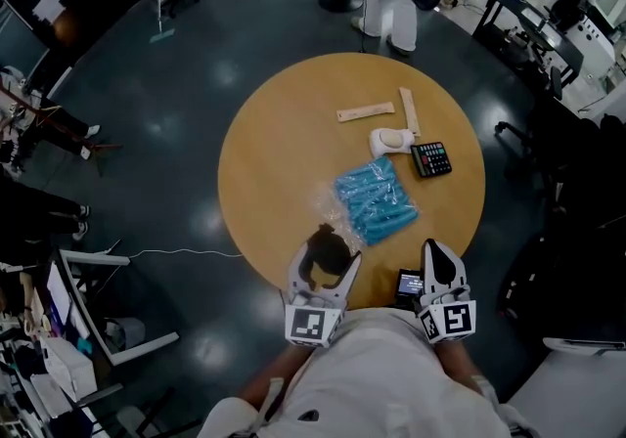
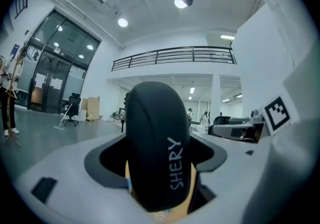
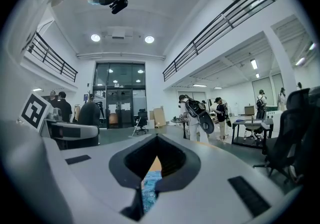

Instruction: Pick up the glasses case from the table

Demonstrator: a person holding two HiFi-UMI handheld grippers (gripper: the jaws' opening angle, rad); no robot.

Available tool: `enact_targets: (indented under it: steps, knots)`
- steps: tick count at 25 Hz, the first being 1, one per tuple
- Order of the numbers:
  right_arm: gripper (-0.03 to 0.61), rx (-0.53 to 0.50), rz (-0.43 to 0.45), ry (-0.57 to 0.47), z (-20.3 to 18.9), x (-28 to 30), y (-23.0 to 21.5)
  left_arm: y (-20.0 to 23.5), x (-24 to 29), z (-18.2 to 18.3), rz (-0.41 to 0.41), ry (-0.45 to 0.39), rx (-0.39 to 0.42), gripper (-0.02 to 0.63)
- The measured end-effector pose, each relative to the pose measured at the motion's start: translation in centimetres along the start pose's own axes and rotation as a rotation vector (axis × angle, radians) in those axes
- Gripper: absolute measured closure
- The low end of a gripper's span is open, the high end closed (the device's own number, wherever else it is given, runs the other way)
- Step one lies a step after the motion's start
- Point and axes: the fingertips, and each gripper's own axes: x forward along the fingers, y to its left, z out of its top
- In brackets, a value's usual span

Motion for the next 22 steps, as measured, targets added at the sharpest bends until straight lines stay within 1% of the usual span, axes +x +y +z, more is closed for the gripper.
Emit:
enact_targets:
  steps: [2, 5, 8, 10, 14, 19, 22]
  knots:
    - [0.563, 0.0, 0.002, 0.002, 0.0, 0.1, 0.2, 0.0, 0.0, 0.1, -0.003, 0.008, -0.011, 0.256]
    - [0.563, 0.0, 0.005, -0.002, 0.2, 0.4, 0.2, 0.4, 0.0, -0.5, 0.001, 0.006, 0.006, 0.256]
    - [0.563, 0.001, 0.008, -0.005, 0.2, 0.6, 0.4, 0.3, -0.2, -0.3, 0.0, 0.019, -0.007, 0.256]
    - [0.563, 0.001, 0.012, -0.007, 0.2, 0.8, 0.5, 0.4, -0.2, -0.2, -0.002, 0.012, -0.008, 0.256]
    - [0.563, 0.003, 0.017, -0.016, 0.2, 0.9, 0.6, 0.7, -0.3, -0.5, 0.015, 0.022, -0.025, 0.256]
    - [0.563, 0.001, 0.018, -0.04, 0.9, 0.8, 0.7, 0.9, -0.4, -0.9, 0.013, 0.019, 0.001, 0.256]
    - [0.563, 0.0, 0.023, -0.055, 1.2, 0.9, 0.7, 0.9, -0.2, -0.5, 0.016, 0.03, -0.028, 0.256]
